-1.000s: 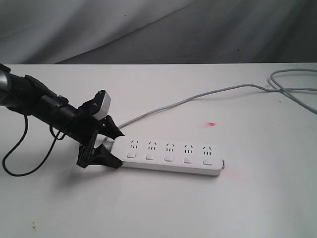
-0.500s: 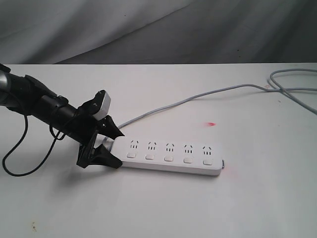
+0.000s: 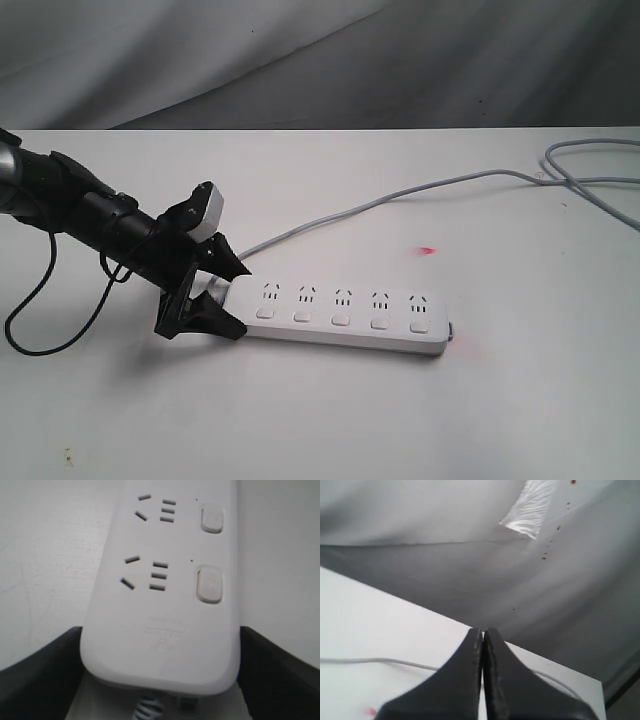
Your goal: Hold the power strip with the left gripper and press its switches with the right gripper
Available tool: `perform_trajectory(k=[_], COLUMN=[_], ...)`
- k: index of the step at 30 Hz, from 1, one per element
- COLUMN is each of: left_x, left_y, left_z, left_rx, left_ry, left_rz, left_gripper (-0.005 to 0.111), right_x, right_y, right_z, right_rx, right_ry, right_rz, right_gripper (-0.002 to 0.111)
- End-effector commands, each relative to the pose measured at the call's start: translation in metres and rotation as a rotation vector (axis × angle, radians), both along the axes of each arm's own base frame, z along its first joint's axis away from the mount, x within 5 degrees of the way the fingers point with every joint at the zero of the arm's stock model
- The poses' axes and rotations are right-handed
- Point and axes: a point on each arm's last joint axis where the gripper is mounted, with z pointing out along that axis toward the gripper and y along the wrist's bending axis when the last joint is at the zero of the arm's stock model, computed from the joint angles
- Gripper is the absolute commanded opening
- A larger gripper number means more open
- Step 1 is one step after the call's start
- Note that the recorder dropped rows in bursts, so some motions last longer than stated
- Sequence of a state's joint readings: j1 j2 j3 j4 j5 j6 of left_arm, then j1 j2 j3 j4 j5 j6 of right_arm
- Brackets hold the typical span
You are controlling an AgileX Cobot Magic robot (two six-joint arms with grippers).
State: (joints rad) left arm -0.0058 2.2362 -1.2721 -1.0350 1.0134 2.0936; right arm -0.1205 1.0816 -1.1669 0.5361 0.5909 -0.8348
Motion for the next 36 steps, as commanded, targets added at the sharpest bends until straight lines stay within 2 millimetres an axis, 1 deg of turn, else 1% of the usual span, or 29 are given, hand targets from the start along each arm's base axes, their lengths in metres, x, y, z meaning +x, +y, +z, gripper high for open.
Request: perform_trajectory(k=[1,6,8,10,14,17,20,24,26,28,29,33,34,36], left_x=[0.0,0.0,0.0,0.0,0.0,0.0,0.0,0.0,0.0,0.0,0.0,0.0,0.0,0.0], left_y=[-0.002,-0.002,-0.002,-0.002,-0.002,-0.002,-0.002,-0.002,-0.002,-0.002,-0.002,-0.002,-0.002,-0.002], left_z=[-0.001,-0.001,-0.001,-0.001,-0.001,-0.001,-0.001,-0.001,-0.001,-0.001,-0.001,-0.001,-0.001,-0.001], left_rx=[-0.003,-0.003,-0.003,-0.003,-0.003,-0.003,-0.003,-0.003,-0.002,-0.002,-0.002,-0.002,-0.002,-0.002], left_ry=[0.004,0.004,0.004,0.004,0.004,0.004,0.004,0.004,0.003,0.003,0.003,0.003,0.003,0.003], left_rz=[-0.006,-0.006,-0.006,-0.006,-0.006,-0.006,-0.006,-0.006,-0.005,-0.005,-0.005,-0.005,-0.005,-0.005], left_gripper=[0.041,0.041,0.041,0.041,0.041,0.041,0.041,0.041,0.041,0.041,0.041,0.041,0.041,0.041], right_x=[0.027,0.056,0.064,0.068,0.072,0.08,0.083,0.087,0.087,0.089,0.092,0.1,0.102,0.105], right_y=[0.008,0.018,0.022,0.027,0.035,0.037,0.04,0.05,0.059,0.067,0.072,0.088,0.091,0.099], right_z=[-0.013,-0.031,-0.036,-0.04,-0.05,-0.056,-0.057,-0.064,-0.069,-0.074,-0.078,-0.089,-0.092,-0.099], right_rx=[-0.049,-0.042,-0.035,-0.023,-0.055,-0.013,0.032,0.03,0.012,-0.017,-0.03,0.004,0.018,0.025], right_ry=[0.121,0.246,0.277,0.294,0.275,0.274,0.26,0.264,0.275,0.285,0.293,0.332,0.346,0.369], right_rz=[0.174,0.379,0.464,0.567,0.791,0.807,0.802,0.808,0.818,0.829,0.83,0.814,0.806,0.819], right_gripper=[0.0,0.0,0.0,0.0,0.0,0.0,0.0,0.002,0.009,0.019,0.026,0.053,0.059,0.066])
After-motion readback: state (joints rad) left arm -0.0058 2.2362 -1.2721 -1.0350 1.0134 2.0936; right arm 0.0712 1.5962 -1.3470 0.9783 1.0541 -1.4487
